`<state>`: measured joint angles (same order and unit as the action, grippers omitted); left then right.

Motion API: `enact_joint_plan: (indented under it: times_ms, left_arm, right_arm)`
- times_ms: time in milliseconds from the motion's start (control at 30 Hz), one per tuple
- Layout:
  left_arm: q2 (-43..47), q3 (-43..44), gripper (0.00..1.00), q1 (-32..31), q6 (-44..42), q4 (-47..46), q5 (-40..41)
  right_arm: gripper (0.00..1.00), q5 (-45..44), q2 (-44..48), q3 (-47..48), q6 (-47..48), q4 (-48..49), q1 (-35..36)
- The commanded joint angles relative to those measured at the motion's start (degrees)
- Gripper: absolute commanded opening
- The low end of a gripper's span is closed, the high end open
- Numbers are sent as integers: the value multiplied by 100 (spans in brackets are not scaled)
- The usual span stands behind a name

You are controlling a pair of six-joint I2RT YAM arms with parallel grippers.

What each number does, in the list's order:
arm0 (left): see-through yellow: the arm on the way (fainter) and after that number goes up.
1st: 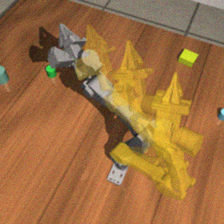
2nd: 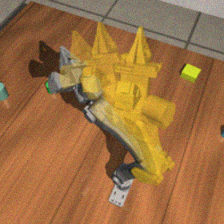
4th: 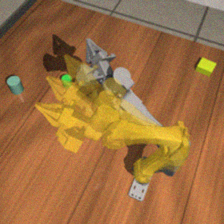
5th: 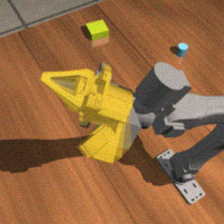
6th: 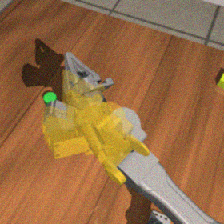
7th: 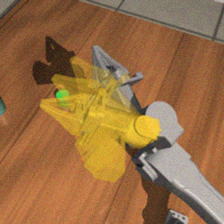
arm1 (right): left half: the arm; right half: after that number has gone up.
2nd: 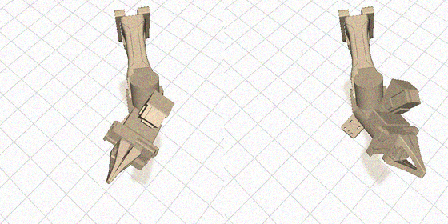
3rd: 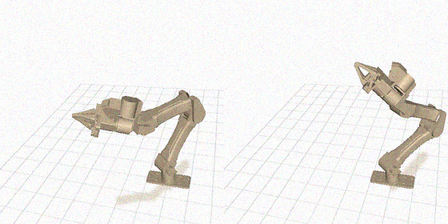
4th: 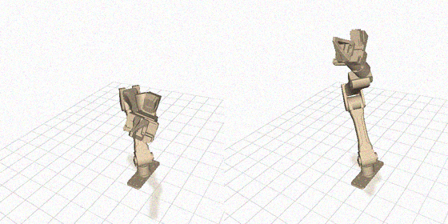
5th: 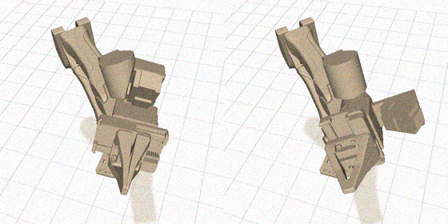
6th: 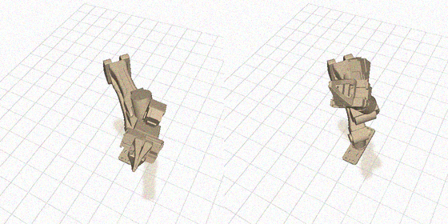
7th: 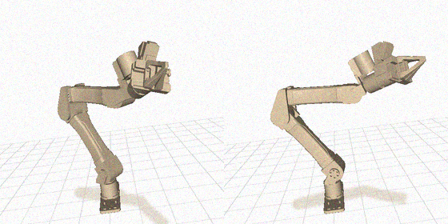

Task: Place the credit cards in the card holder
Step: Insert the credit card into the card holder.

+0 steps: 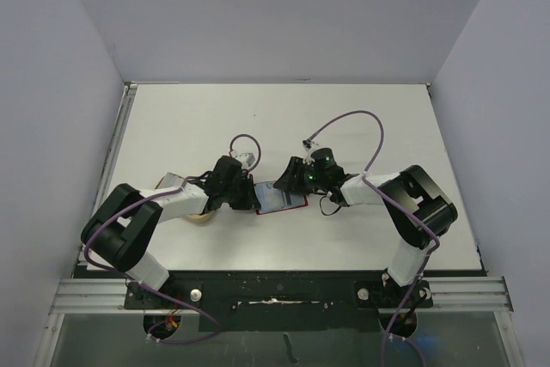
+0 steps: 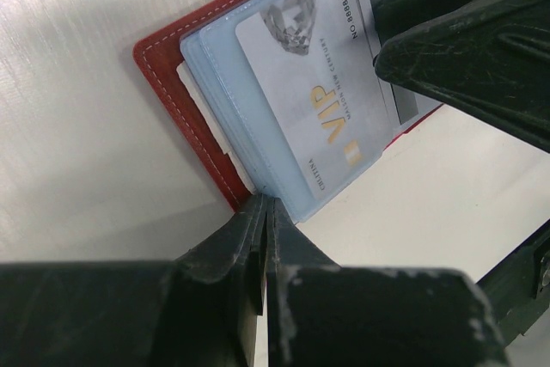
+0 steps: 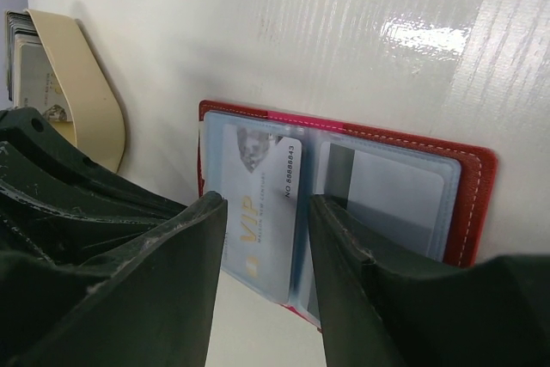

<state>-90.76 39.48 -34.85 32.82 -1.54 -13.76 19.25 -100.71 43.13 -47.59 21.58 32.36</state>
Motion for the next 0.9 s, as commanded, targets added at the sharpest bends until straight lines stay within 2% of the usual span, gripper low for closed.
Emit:
enact_joint_plan:
  times_ms: [0, 867]
  left_arm:
    - [43, -55, 0, -53, -21, 154, 2]
    - [70, 99, 0, 34, -146, 309, 236]
  right_arm:
    - [44, -98, 92, 133, 113, -92, 96]
    - [33, 211, -92, 275, -109, 219, 337]
